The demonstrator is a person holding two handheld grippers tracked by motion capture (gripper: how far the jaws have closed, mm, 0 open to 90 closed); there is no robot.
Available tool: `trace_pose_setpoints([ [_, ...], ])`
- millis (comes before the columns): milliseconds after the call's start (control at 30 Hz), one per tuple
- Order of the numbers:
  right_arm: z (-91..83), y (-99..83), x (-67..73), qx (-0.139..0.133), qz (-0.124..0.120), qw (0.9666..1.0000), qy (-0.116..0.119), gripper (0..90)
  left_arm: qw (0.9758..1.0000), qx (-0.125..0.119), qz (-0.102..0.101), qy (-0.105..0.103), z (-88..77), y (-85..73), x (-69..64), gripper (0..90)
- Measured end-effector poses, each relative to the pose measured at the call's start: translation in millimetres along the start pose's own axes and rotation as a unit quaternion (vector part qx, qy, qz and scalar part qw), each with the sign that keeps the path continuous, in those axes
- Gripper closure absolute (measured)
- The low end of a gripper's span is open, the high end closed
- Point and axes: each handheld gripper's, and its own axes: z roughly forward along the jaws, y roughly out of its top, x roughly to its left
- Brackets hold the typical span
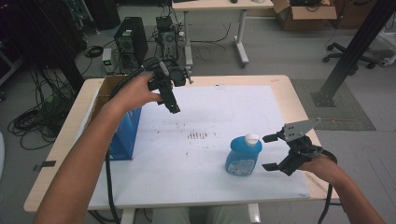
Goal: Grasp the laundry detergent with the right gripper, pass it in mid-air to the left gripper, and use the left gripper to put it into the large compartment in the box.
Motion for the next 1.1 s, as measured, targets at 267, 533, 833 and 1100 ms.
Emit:
trace_pose_setpoints([
  [267,3.5,-11.4,-0.1,-0.009,0.008,0.9999,0.0,3.2,1.0,0.001,-0.001,0.0,0.4,0.5,0.0,5.1],
  [533,12.3,-12.9,-0.6,-0.017,0.007,0.9998,0.004,3.3,1.0,0.002,-0.002,0.0,0.9,1.7,-1.2,5.1],
  [833,23.9,-12.4,-0.2,-0.021,0.003,0.9998,0.004,3.4,1.0,0.001,-0.003,-0.001,1.6,1.9,-1.1,5.1],
  [1100,38.4,-12.7,0.9,-0.034,0.005,0.9994,0.01,3.8,1.0,0.0,-0.003,-0.001,1.6,1.2,-1.0,5.1],
])
